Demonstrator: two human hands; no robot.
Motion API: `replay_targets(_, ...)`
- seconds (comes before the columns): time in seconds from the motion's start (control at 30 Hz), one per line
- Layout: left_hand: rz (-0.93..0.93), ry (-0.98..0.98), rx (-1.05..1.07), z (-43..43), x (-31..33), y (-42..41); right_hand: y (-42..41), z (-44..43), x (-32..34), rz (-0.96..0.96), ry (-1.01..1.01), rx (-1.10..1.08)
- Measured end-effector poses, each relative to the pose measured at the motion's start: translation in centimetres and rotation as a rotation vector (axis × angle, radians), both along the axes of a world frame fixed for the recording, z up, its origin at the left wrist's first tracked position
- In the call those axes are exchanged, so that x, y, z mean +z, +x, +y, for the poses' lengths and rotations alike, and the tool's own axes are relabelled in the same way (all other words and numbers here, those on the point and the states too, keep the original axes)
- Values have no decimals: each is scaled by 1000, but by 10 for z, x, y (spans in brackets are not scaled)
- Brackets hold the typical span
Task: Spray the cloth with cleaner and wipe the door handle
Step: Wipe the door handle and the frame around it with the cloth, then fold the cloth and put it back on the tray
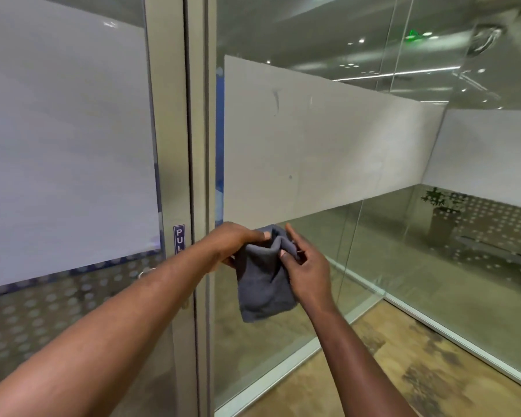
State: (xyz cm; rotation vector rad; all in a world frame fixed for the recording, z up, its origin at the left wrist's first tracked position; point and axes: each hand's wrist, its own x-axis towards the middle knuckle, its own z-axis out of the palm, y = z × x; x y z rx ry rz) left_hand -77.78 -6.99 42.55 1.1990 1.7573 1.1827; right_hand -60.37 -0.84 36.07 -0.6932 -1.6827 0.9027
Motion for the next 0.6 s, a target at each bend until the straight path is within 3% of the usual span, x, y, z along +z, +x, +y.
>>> replay_targets(0.13, 40, -17, -74, 14, 6, 39, 41, 1, -5, -61, 196, -151)
replay_targets(0.27, 0, -68, -121, 18, 7, 67, 75, 0, -5, -72, 243, -118)
replay_targets(0.4, -151, -1, -120, 26, 0, 100, 107, -3, -3, 92, 101, 34)
replay_targets(0.5, -131, 60, -28, 31, -4, 117, 130, -3, -3, 172, -1, 169)
replay_targets(0.6, -151, 54, -90, 36, -8, 136, 153, -1, -1, 206, -45, 218)
